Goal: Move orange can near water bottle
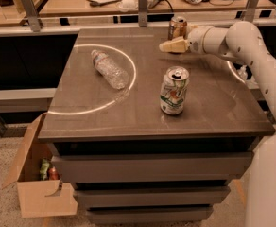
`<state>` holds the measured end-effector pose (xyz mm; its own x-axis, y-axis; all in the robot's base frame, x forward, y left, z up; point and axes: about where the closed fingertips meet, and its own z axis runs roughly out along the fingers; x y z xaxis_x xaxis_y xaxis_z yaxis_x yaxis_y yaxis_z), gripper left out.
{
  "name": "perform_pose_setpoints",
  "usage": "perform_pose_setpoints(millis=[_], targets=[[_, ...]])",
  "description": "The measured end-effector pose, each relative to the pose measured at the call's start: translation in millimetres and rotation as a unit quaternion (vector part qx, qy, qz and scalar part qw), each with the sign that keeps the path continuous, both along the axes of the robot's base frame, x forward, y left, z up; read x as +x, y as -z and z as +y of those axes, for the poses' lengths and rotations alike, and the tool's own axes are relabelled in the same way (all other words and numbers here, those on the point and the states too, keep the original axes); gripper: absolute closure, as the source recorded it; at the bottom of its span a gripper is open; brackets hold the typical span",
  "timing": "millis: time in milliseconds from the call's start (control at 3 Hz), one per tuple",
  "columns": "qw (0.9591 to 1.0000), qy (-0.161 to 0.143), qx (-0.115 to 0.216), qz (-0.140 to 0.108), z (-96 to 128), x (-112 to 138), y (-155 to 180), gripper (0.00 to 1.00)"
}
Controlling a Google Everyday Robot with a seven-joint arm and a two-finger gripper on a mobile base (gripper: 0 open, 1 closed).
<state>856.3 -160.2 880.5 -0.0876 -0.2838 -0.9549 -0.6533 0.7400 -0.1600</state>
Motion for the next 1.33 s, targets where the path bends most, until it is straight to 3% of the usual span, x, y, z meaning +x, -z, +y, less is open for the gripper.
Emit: perform_pose_setpoints(millis=[333, 667, 1000, 1333], targets=[[0.9999, -0.014, -0.006, -0.001, 11, 8, -5, 0.49], [0.9995, -0.029, -0.012, 0.005, 13, 4, -9, 0.73], [0.9948, -0.092, 0.003, 0.043, 28, -30, -25, 1.0], [0.9818, -0.165, 0.024, 0.091, 50, -68, -27, 1.0]])
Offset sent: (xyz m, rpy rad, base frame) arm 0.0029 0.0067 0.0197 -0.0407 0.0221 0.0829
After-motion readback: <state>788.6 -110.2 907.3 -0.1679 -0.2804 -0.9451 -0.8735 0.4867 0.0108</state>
